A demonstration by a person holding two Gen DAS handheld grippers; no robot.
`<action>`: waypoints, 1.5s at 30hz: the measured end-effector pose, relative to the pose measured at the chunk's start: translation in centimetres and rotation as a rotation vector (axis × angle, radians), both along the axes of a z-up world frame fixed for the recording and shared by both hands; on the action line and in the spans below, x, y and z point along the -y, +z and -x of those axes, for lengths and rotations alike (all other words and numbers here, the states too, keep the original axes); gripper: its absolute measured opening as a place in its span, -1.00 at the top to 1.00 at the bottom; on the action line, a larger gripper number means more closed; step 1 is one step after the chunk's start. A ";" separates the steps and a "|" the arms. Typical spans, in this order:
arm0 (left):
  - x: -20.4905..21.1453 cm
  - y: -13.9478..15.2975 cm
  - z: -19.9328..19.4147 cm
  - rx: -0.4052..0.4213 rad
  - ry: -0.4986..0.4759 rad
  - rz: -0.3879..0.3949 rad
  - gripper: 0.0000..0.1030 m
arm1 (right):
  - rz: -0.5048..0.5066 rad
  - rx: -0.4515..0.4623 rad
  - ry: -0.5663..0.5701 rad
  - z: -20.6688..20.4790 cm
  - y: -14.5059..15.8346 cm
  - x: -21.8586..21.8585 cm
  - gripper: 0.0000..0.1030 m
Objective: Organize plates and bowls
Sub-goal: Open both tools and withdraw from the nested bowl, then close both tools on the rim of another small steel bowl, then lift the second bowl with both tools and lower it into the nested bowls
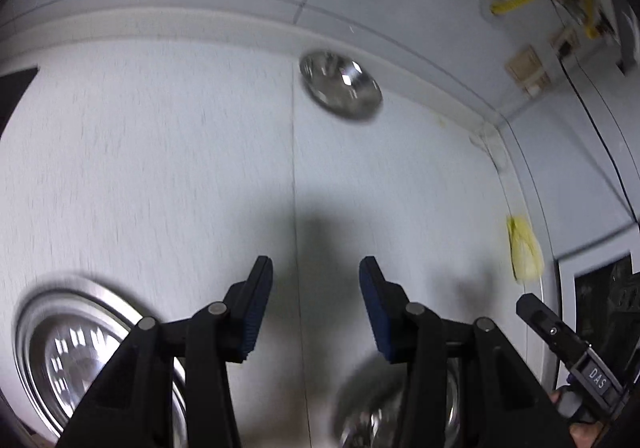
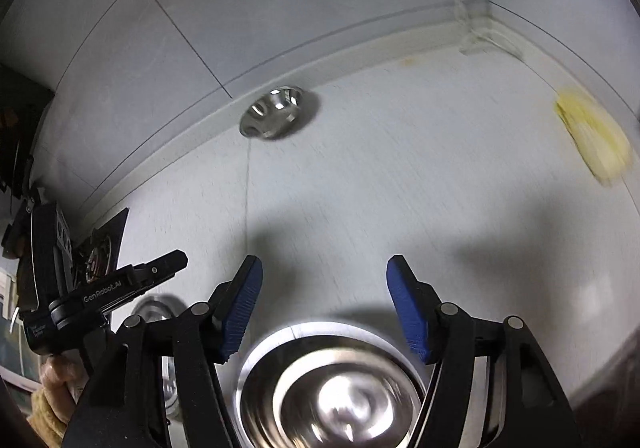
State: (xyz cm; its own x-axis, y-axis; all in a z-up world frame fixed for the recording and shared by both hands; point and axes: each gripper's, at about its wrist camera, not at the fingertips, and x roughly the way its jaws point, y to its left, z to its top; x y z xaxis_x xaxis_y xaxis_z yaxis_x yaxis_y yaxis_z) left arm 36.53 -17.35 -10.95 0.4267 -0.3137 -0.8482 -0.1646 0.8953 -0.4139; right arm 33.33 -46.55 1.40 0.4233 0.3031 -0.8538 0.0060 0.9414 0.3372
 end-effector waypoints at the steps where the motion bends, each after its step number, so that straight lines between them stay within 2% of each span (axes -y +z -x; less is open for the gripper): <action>1: -0.6 0.0 -1.3 0.001 0.016 0.006 0.16 | 0.002 0.001 0.008 -1.1 -0.1 -0.6 -0.16; 7: -2.6 -0.8 -9.8 0.020 0.058 0.075 0.16 | 0.041 0.001 0.032 -9.8 -1.7 -4.5 -0.16; 12: -4.0 -3.9 -16.5 0.003 0.085 0.097 0.16 | 0.030 -0.042 -0.013 -16.7 -5.8 -6.3 -0.16; 17: -4.5 -7.3 -20.4 -0.021 0.080 0.155 0.16 | 0.011 -0.059 -0.032 -21.1 -9.3 -7.7 -0.16; 22: -4.1 -9.4 -22.9 -0.033 0.071 0.173 0.20 | 0.016 -0.072 -0.066 -23.6 -11.7 -8.3 -0.15; 24: -3.8 -9.9 -23.6 -0.034 0.062 0.172 0.29 | 0.026 -0.072 -0.067 -24.2 -12.3 -8.5 -0.05; 25: -3.6 -10.2 -23.9 -0.036 0.051 0.167 0.51 | 0.030 -0.074 -0.062 -24.4 -12.7 -8.7 0.13; 26: -3.4 -10.6 -24.1 -0.045 0.044 0.170 0.59 | 0.035 -0.083 -0.059 -24.7 -13.2 -8.9 0.29; 27: -3.3 -11.0 -24.4 -0.062 0.044 0.180 0.63 | 0.035 -0.094 -0.061 -24.8 -13.6 -9.0 0.35; 29: -3.0 -11.4 -24.5 -0.066 0.034 0.189 0.86 | 0.016 -0.123 -0.066 -24.9 -14.7 -9.0 0.71; 30: -2.9 -11.3 -24.6 -0.059 0.024 0.183 0.89 | -0.002 -0.121 -0.059 -24.9 -14.9 -9.1 0.76; 33: -3.1 -10.7 -24.2 -0.039 0.026 0.189 0.88 | 0.011 -0.113 -0.047 -24.3 -14.7 -9.5 0.76; 37: -3.3 -8.9 -22.9 -0.026 0.022 0.189 0.88 | -0.036 -0.093 -0.060 -22.8 -13.5 -9.4 0.77; 45: -3.8 -2.2 -18.2 0.030 0.021 0.183 0.87 | -0.085 -0.033 -0.069 -18.2 -8.0 -9.4 0.78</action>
State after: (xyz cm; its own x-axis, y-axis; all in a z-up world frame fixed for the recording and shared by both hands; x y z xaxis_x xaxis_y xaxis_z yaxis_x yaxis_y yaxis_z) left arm 54.72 -13.56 -13.15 0.4593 -0.4522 -0.7646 -0.1677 0.8011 -0.5745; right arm 51.50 -37.11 -6.55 0.4181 0.3458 -0.8400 0.0823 0.9065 0.4141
